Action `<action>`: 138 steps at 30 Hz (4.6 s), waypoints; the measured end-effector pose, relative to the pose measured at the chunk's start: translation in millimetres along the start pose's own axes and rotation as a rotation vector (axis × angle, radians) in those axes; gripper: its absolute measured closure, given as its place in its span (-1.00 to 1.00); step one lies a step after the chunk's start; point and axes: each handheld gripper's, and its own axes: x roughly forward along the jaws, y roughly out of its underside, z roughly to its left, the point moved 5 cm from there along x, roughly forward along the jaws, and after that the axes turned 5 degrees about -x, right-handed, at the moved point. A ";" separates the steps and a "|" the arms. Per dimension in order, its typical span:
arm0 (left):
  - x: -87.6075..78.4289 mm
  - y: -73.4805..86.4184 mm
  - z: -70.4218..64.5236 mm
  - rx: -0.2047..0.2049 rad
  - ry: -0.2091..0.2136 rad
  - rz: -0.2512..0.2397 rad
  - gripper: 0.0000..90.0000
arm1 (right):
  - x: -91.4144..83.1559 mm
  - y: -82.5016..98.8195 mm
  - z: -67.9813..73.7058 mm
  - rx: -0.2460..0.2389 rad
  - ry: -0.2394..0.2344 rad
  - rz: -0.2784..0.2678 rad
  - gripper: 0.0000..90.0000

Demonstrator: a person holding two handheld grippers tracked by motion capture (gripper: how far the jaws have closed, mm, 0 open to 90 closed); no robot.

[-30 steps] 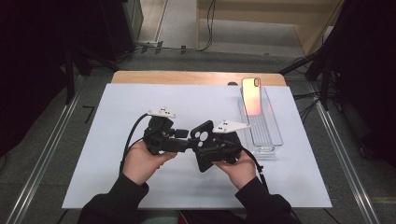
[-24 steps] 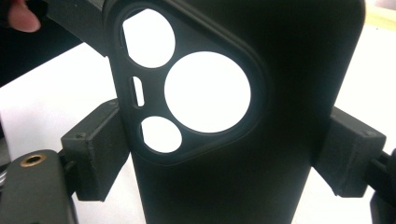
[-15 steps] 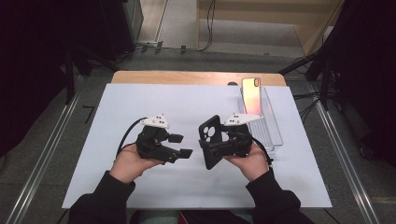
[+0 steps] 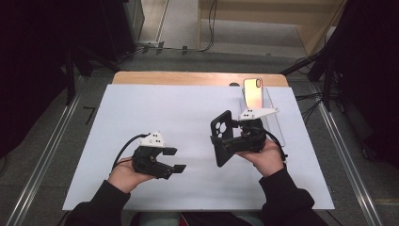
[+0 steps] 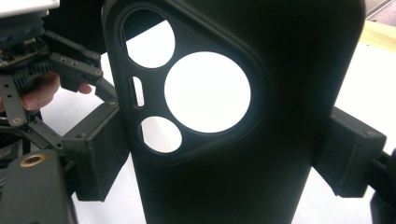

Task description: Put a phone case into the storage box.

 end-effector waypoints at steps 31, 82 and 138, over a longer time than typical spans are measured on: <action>-22.2 46.5 22.5 -0.183 -0.126 -0.038 -0.34 | -57.7 -26.2 -64.7 0.125 0.255 -0.106 -0.72; -22.2 49.8 32.9 -0.206 -0.131 -0.049 -0.34 | 27.6 12.5 -227.0 0.306 0.628 0.022 -0.74; -35.2 43.4 42.2 -0.221 -0.114 -0.071 -0.34 | 11.9 18.6 -53.5 0.089 0.066 0.117 -0.37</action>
